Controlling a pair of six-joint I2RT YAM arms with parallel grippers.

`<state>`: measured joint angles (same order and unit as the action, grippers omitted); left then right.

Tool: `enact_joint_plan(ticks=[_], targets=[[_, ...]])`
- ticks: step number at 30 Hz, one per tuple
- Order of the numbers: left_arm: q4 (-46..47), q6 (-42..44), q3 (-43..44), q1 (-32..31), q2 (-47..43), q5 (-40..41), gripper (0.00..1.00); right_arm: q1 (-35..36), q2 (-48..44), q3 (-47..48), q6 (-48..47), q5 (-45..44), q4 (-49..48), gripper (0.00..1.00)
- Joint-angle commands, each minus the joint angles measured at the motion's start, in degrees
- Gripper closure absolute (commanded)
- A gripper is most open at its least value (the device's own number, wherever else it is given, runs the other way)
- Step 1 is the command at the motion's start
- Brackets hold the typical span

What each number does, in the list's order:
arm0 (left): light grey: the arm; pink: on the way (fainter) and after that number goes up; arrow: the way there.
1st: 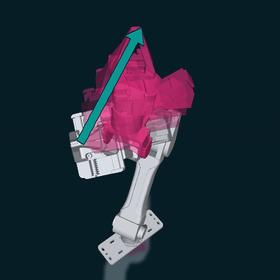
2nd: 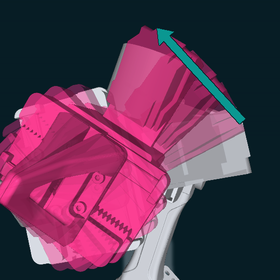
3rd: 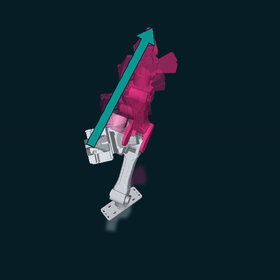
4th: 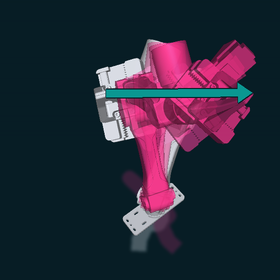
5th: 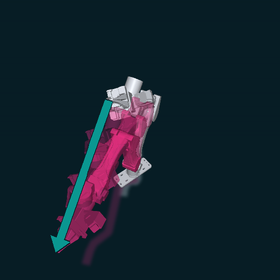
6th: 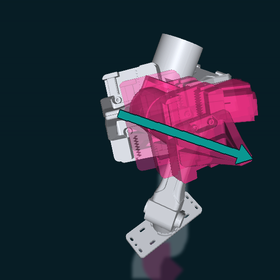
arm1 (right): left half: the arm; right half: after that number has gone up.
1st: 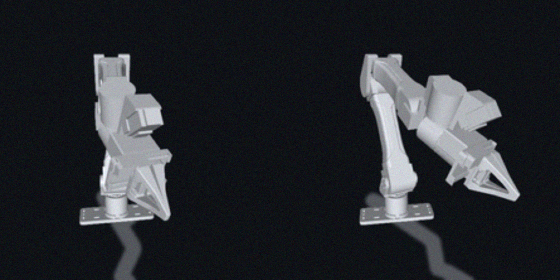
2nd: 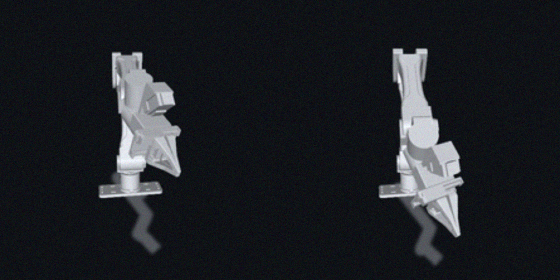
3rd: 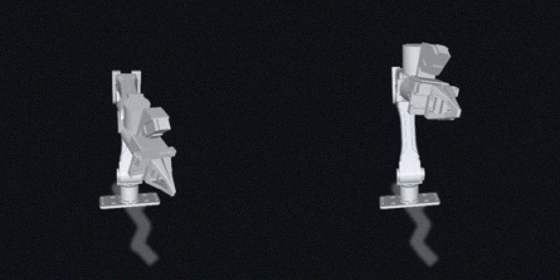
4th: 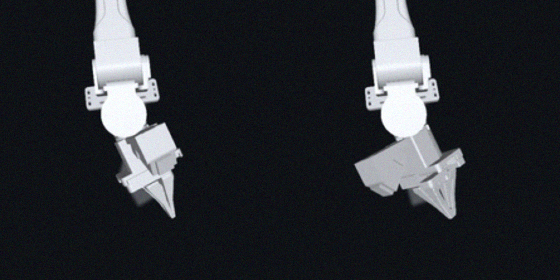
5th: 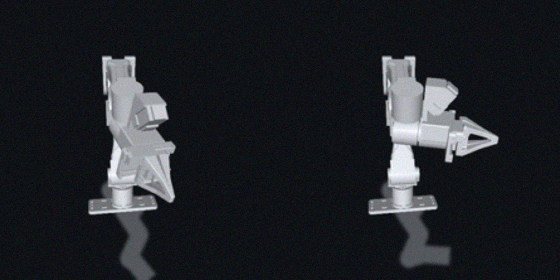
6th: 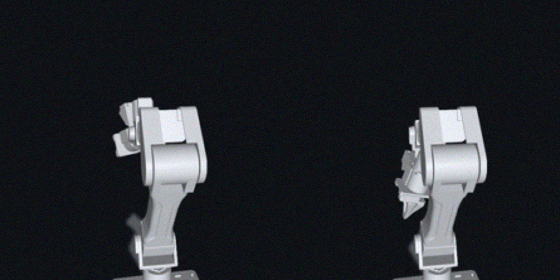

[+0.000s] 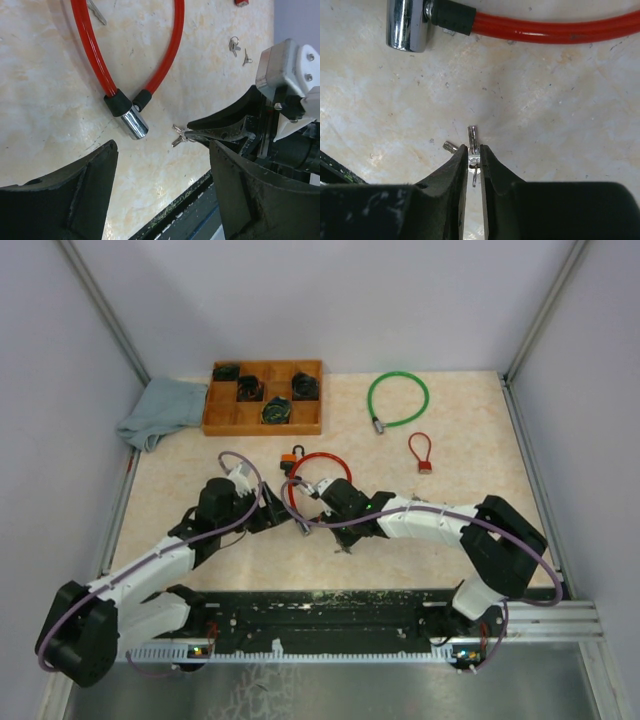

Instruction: Unlock with the key

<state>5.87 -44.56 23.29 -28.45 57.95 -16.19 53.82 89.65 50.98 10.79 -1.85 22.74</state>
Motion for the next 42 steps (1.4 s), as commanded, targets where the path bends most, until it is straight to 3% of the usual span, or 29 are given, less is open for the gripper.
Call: enact_joint_plan(ticks=[1,8,16,22,25,32,36,42], targets=[[3.13,0.77,0.15,0.32,1.26,-4.14,0.22,0.41,-2.02,0.66,0.18,-0.42,-3.04,0.81],[-1.39,-1.24,-1.16,0.34,-2.36,5.01,0.21,0.58,1.67,4.0,-1.09,-0.91,1.68,0.75],[-4.09,-2.24,-1.75,0.39,-4.81,8.98,0.2,1.46,5.45,6.47,-1.88,-1.09,4.13,0.73],[-5.32,-3.12,-2.34,0.42,-6.54,11.1,0.2,2.28,9.28,8.51,-2.67,-3.5,7.1,0.75],[-5.52,-3.4,-2.71,0.49,-7.19,11.61,0.2,2.75,10.36,9.13,-2.72,-5.09,8.13,0.81],[-2.44,-2.68,-2.9,0.43,-6.5,8.04,0.2,2.76,6.79,7.88,-2.1,-5.13,5.39,0.94],[1.7,-1.17,-2.37,0.4,-4.78,1.04,0.21,2.69,2.16,6.54,-2.13,-4.47,0.75,0.99],[7.85,-2.91,-2.58,0.26,-0.84,-5.54,0.24,2.6,-2.74,2.58,-2.95,-4.34,-7.91,1.0]])
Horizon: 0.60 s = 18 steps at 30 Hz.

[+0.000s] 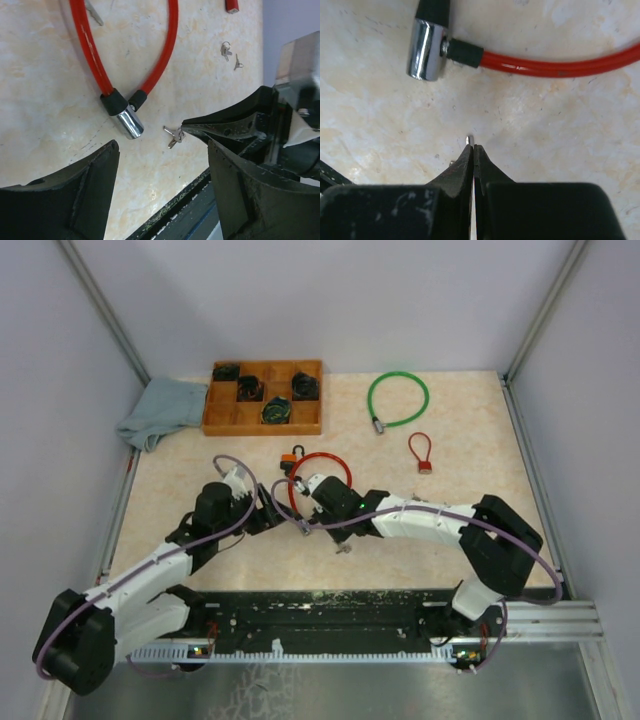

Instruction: Unlock with the key

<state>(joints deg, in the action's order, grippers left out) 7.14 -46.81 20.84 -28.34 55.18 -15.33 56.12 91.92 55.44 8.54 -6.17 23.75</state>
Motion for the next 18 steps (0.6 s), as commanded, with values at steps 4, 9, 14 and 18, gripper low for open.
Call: enact_joint_plan(ticks=[4,9,14,18], targets=[[7.78,-1.02,0.22,0.12,4.05,-7.65,0.25,0.07,-6.45,-2.41,-0.97,-0.1,-9.32,1.0],[5.62,-0.9,0.57,0.07,4.4,-6.66,0.24,-0.3,-5.03,-0.77,-0.46,0.02,-1.13,0.83],[1.44,-1.04,0.58,0.16,3.22,-1.43,0.23,-0.15,-4.4,-2.27,0.17,1.61,1.23,0.71],[-0.11,-1.16,0.78,0.21,3.09,0.27,0.22,0.13,-3.35,-1.91,-0.05,2.88,0.99,0.67]])
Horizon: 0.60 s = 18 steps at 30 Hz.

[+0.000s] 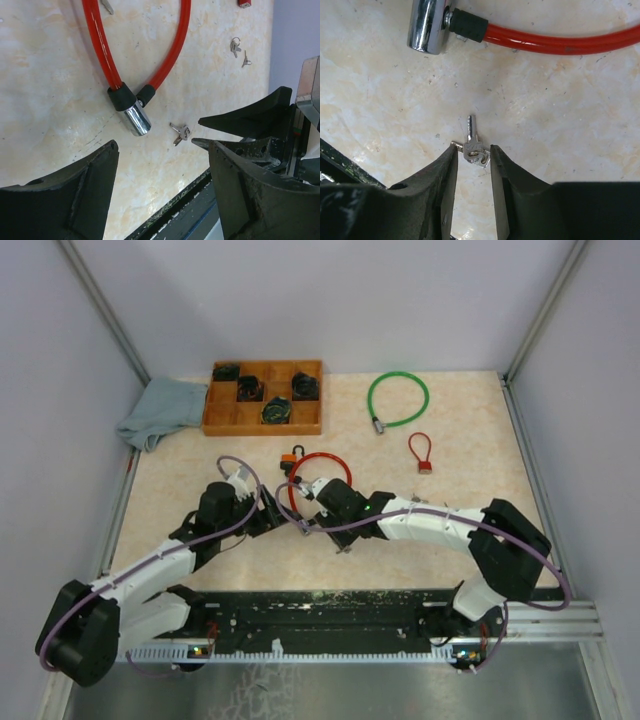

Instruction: Unlock with the key

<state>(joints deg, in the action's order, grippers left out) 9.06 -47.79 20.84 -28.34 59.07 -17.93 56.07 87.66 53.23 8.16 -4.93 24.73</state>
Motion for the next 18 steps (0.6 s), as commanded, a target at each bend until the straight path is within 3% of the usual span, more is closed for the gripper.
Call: enact_joint_plan(ticks=[1,12,18], targets=[[-2.07,-0.13,0.78,0.19,-0.73,2.88,0.22,0.18,1.34,0.32,0.2,1.86,-0.13,0.66],[-2.12,-0.53,0.86,0.21,0.6,2.31,0.22,0.35,5.28,0.56,0.07,1.41,0.91,0.64],[-1.81,-0.84,0.68,0.16,0.88,1.83,0.22,0.35,5.99,0.36,0.1,0.0,0.66,0.75]])
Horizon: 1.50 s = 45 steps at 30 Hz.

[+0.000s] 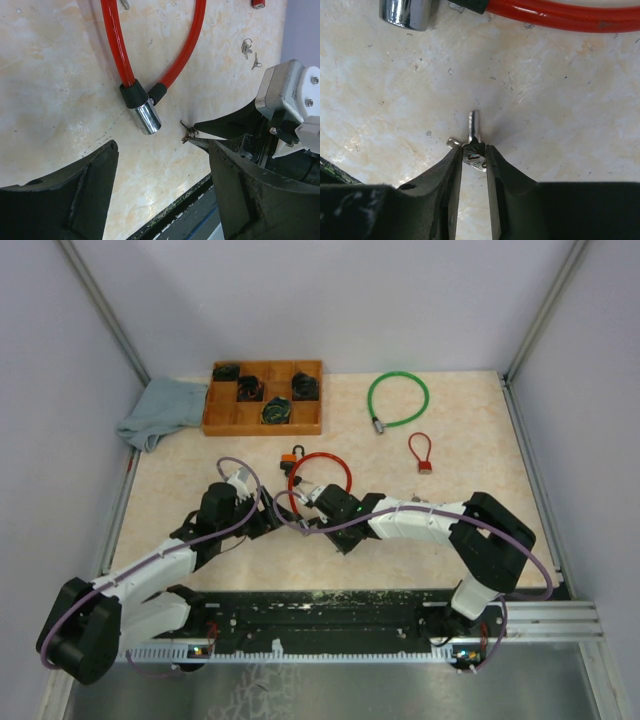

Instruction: Unlock with the key

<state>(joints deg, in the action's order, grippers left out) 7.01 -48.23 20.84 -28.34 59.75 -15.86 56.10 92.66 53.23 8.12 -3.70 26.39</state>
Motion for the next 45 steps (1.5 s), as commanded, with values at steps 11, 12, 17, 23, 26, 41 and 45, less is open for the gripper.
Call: enact_joint_plan(ticks=[11,12,17,23,26,41,45], targets=[[2.04,-0.74,0.54,0.21,1.63,-1.97,0.22,0.35,1.24,0.46,0.74,-0.82,-3.0,0.83],[2.06,-0.75,0.59,0.18,1.75,-2.03,0.22,0.33,1.4,0.6,0.83,-0.78,-2.95,0.8],[2.13,-0.81,0.63,0.2,1.53,-2.06,0.22,0.33,1.55,0.48,1.54,-1.94,-2.41,0.73],[2.4,-0.8,0.77,0.2,1.9,-2.34,0.22,0.25,3.55,-0.18,1.77,-1.96,-2.65,0.77],[2.85,-0.75,0.8,0.15,2.13,-2.91,0.22,-0.08,2.56,-0.56,1.82,-1.92,-3.07,0.82],[8.88,-1.08,0.34,0.1,3.37,-8.93,0.24,-1.48,-8.2,-4.24,2.62,0.85,-9.7,1.0],[10.8,-1.7,0.86,0.04,4.19,-11.01,0.24,-1.49,-10.76,-6.33,2.38,1.71,-13.38,1.0]])
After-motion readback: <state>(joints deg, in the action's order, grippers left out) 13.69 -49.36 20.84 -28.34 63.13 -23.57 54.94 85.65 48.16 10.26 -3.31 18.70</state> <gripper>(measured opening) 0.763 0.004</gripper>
